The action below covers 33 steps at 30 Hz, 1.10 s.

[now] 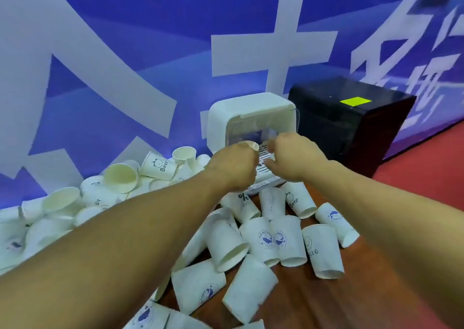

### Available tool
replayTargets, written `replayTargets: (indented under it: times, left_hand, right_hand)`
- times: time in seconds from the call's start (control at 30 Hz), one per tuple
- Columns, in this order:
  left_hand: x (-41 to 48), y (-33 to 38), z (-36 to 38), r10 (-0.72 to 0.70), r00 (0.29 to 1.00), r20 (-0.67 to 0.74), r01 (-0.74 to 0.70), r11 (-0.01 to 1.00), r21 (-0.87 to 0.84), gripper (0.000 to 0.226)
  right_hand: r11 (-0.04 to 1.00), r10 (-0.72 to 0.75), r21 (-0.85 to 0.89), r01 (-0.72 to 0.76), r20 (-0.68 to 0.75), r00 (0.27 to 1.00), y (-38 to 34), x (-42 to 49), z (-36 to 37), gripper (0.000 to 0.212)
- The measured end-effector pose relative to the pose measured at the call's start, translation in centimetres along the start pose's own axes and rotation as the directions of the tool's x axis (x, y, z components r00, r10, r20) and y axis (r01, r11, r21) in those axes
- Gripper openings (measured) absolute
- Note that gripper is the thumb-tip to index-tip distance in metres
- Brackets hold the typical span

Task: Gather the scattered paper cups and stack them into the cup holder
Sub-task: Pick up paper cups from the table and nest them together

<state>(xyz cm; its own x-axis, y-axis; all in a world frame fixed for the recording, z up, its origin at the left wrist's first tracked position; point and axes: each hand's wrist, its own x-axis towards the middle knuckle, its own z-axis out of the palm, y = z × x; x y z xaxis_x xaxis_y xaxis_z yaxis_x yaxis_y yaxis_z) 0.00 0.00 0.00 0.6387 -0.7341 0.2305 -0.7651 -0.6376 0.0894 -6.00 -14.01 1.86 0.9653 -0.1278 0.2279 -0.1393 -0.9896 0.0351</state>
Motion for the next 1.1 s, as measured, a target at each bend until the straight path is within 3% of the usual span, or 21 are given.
replayTargets:
  times: [0.3, 0.53, 0.63, 0.87, 1.1]
  left_hand:
    - [5.9, -2.2, 6.5, -0.095, 0.993, 0.071, 0.101, 0.992, -0.078, 0.036]
    - [7.8, -3.4, 9.3, -0.167, 0.986, 0.019, 0.168, 0.979, -0.116, 0.042]
    - [8.6, -3.6, 9.7, -0.178, 0.984, -0.024, 0.175, 0.978, -0.115, 0.04]
    - [9.8, -3.8, 10.0, -0.162, 0.982, -0.101, 0.161, 0.987, -0.023, 0.065]
    - [8.6, -3.4, 10.1, -0.145, 0.982, -0.12, 0.157, 0.983, 0.098, 0.033]
  right_hand:
    - [0.983, 0.185, 0.024, -0.185, 0.002, 0.983, 3.5, 4.7, 7.3, 0.034]
    - [0.976, 0.197, 0.073, -0.205, 0.101, 0.975, 5.5, 7.3, 9.8, 0.034]
    - [0.978, 0.197, 0.038, -0.203, 0.13, 0.972, 5.4, 8.1, 10.8, 0.025]
    - [0.983, 0.181, 0.007, -0.185, 0.173, 0.968, 4.7, 8.7, 11.3, 0.022]
    - [0.991, 0.133, -0.042, -0.128, 0.16, 0.978, 4.2, 7.6, 10.1, 0.031]
